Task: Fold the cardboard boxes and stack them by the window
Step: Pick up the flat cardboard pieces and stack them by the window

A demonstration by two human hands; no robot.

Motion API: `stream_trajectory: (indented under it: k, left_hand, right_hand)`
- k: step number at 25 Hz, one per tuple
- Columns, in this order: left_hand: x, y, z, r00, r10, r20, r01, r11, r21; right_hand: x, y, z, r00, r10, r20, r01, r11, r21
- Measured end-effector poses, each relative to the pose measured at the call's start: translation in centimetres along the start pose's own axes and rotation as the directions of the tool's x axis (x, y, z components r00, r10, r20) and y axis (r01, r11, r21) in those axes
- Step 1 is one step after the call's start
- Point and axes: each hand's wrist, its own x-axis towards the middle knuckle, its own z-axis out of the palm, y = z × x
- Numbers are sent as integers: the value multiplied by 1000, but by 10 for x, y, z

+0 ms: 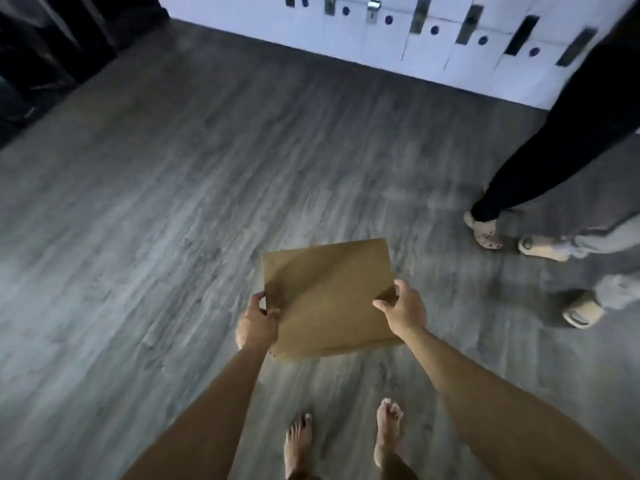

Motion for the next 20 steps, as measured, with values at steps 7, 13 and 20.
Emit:
stream_trajectory:
  k: [7,13,20]
  left_hand:
    - [-83,118,-22,902,385,193,-392,920,-5]
    - [-216,228,66,651,581,488,-656,755,-24]
    - [-475,261,247,271,628,730,-862,496,-106]
  right_hand:
    - [-115,29,-126,944,213,-252,-144,953,266]
    - [-225,159,-225,737,501,-454,-301,844,444]
    - [-407,391,-289,379,773,-508,-365,629,686]
